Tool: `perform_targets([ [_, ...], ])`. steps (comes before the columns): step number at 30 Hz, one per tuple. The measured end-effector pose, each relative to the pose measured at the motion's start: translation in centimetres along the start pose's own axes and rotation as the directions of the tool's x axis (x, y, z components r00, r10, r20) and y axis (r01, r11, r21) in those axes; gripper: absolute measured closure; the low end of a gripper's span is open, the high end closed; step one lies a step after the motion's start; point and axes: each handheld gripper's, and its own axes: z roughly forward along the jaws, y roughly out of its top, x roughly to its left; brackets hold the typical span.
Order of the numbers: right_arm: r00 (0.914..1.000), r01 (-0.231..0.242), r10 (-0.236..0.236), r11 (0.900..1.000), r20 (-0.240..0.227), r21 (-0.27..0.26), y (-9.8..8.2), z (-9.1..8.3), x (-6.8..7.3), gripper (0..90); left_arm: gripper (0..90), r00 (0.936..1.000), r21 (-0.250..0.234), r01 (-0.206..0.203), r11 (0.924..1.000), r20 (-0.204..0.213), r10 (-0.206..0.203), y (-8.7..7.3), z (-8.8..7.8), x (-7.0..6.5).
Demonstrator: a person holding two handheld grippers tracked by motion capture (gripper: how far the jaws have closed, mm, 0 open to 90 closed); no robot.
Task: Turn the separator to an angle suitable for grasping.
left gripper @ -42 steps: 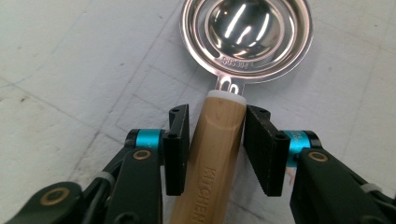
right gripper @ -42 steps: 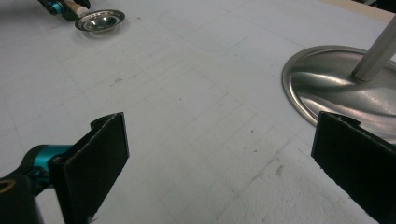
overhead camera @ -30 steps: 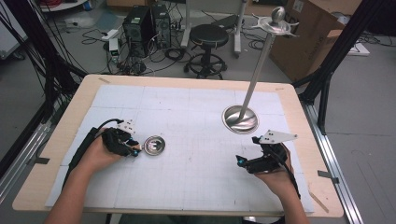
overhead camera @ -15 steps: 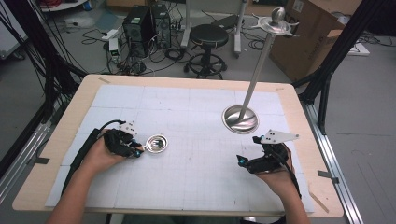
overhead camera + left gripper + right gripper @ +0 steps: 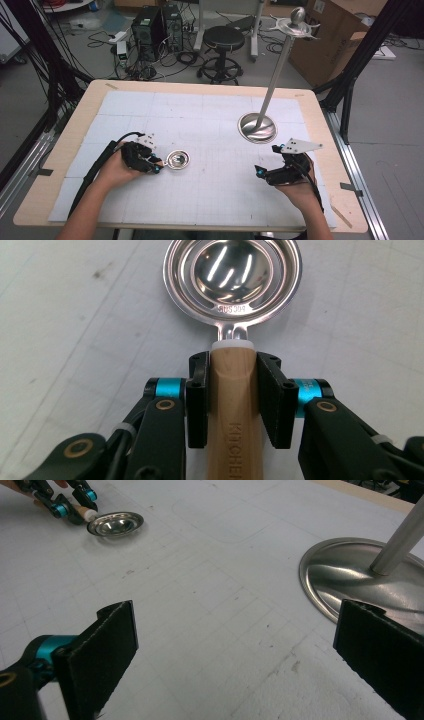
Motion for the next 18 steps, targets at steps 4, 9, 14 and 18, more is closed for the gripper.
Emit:
perform_targets([
  [4,1.0000,0.003,-0.003,1.000,-0.001,-0.005,0.1,-0.1,0.1,2.7,68.3,0.9993,0.007,-0.033,0.9994,0.017,0.033,1.2,0.9,-1.0],
  [9,1.0000,0.000,0.000,1.000,-0.001,-0.010,0.2,-0.3,0.2,2.7,68.3,0.9976,0.001,-0.061,0.9981,0.032,0.061,2.6,2.1,-2.0],
  [14,1.0000,0.001,-0.001,1.000,-0.001,-0.015,0.3,-0.4,0.1,2.7,68.3,0.9965,0.007,-0.077,0.9970,0.034,0.077,3.4,2.7,-2.5],
  [18,1.0000,0.002,-0.002,1.000,0.002,-0.023,0.3,-0.7,0.1,2.7,68.3,0.9958,0.007,-0.084,0.9964,0.036,0.084,3.7,2.9,-2.7],
])
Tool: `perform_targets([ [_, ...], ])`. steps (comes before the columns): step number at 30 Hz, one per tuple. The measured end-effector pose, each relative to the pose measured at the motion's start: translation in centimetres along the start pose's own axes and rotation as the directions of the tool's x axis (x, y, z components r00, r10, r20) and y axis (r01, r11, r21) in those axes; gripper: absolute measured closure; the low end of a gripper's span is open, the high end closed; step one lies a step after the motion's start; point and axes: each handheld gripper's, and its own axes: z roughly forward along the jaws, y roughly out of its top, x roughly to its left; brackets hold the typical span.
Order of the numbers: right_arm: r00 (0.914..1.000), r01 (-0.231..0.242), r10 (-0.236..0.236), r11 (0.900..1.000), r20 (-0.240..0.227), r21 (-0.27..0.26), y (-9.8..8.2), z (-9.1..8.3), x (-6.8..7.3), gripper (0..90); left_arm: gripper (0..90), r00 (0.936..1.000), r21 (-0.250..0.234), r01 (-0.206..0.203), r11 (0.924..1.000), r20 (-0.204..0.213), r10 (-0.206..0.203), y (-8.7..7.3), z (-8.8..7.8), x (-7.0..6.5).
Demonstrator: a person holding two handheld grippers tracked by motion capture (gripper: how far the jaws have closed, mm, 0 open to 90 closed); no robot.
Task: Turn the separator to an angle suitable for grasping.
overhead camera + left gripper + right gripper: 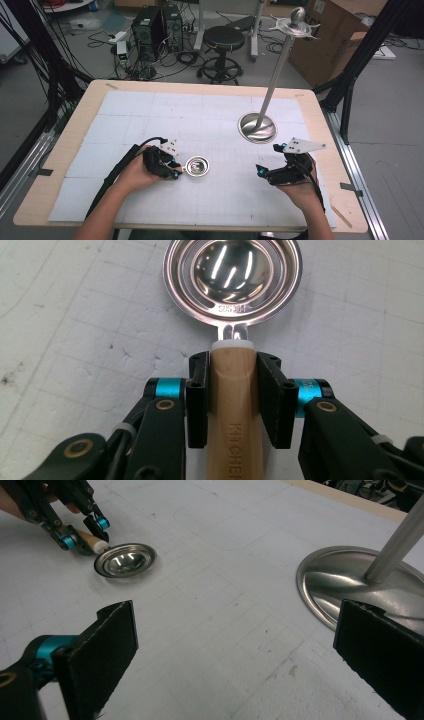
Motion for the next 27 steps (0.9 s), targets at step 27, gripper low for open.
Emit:
perform_targets([
  [27,1.0000,-0.009,0.009,1.000,0.002,-0.012,0.0,-0.6,-0.5,2.8,68.3,0.9936,0.006,-0.082,0.9966,0.078,0.081,8.6,6.1,-1.8],
])
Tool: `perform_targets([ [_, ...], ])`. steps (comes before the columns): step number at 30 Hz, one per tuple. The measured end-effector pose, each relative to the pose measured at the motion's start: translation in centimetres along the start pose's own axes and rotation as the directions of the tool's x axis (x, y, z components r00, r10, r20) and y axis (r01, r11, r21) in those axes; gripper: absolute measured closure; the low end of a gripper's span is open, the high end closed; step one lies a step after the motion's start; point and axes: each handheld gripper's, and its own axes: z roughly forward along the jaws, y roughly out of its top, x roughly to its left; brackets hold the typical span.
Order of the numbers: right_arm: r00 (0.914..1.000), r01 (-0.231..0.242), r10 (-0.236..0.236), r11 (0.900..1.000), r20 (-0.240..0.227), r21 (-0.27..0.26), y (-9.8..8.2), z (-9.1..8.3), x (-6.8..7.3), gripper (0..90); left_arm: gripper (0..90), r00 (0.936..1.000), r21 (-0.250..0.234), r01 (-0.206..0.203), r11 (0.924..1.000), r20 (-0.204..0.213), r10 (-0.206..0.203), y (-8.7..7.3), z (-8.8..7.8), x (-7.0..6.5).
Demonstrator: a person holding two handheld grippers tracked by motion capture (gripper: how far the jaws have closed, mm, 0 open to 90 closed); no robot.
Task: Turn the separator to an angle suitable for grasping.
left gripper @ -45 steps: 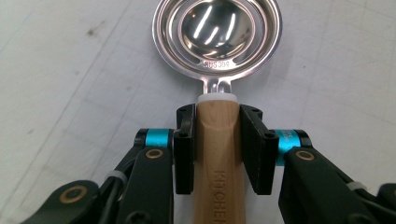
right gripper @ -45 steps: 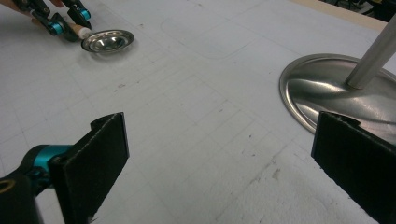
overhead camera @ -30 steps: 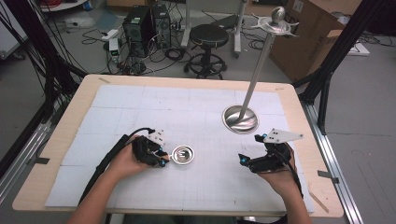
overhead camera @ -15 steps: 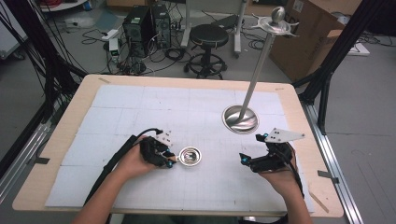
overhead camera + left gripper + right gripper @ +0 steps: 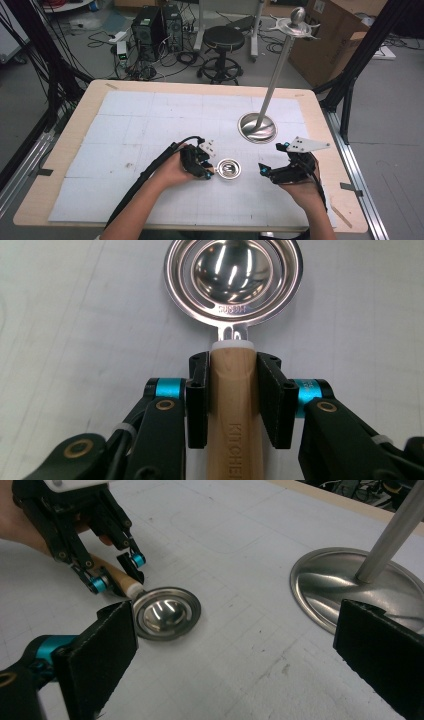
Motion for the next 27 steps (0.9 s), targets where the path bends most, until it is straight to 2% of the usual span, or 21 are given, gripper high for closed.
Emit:
perform_targets([
  [2,1.0000,-0.008,0.008,1.000,0.000,0.000,0.0,-0.1,0.0,2.7,68.3,0.9998,0.011,-0.019,0.9998,-0.002,0.019,0.6,0.4,-0.1],
  [13,1.0000,-0.004,0.004,1.000,0.004,-0.006,0.0,-0.3,-0.1,2.8,68.3,0.9986,0.015,-0.051,0.9986,0.014,0.051,3.0,1.9,-0.6],
  [17,1.0000,-0.007,0.007,1.000,0.003,-0.006,-0.1,-0.3,-0.1,2.8,68.2,0.9978,0.022,-0.065,0.9976,0.017,0.065,3.3,2.3,-0.7],
  [24,1.0000,-0.007,0.007,1.000,0.002,-0.002,0.0,-0.2,-0.1,2.8,67.5,0.9982,0.016,-0.057,0.9983,0.018,0.056,3.3,2.2,-0.9],
  [27,1.0000,-0.005,0.005,1.000,0.005,0.000,0.0,-0.2,-0.1,2.8,62.1,0.9988,-0.007,-0.048,0.9988,0.012,0.048,3.3,1.9,-1.0],
])
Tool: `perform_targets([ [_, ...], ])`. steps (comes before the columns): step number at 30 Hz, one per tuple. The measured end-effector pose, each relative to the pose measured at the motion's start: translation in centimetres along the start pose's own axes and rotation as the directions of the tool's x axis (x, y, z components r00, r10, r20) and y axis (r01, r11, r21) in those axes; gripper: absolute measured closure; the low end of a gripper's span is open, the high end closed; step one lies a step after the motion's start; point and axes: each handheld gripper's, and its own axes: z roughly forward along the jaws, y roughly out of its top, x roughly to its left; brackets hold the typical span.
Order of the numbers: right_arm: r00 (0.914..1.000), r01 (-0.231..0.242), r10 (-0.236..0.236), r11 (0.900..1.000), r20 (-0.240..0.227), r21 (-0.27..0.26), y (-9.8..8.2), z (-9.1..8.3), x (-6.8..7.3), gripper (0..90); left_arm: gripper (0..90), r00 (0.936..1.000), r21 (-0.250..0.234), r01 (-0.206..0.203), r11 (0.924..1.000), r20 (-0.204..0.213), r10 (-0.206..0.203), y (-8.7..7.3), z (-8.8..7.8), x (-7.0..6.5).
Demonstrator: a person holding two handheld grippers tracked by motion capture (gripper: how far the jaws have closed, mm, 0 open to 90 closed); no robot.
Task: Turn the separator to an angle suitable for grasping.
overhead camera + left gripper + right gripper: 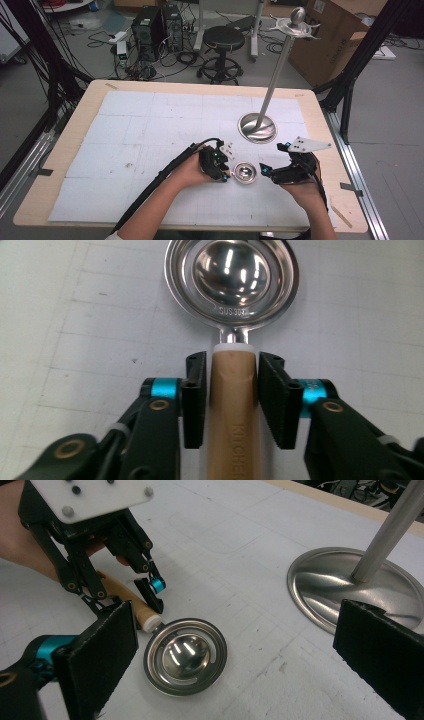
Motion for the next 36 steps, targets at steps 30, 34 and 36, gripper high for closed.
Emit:
perform_targets([
  [30,0.9999,-0.009,0.009,0.999,0.005,0.041,-0.7,0.6,-0.1,2.8,19.4,0.9592,-0.299,0.137,0.9445,-0.198,-0.201,-10.7,-12.1,-0.5],
  [34,1.0000,-0.003,0.003,0.999,0.000,0.047,-0.7,0.9,0.0,2.8,17.1,0.9531,-0.344,0.160,0.9251,-0.190,-0.236,-11.9,-13.0,-0.3],
  [36,1.0000,-0.001,0.001,0.999,-0.001,0.046,-0.7,0.9,0.0,2.8,13.4,0.9473,-0.360,0.172,0.9172,-0.195,-0.254,-12.3,-13.2,-0.2],
])
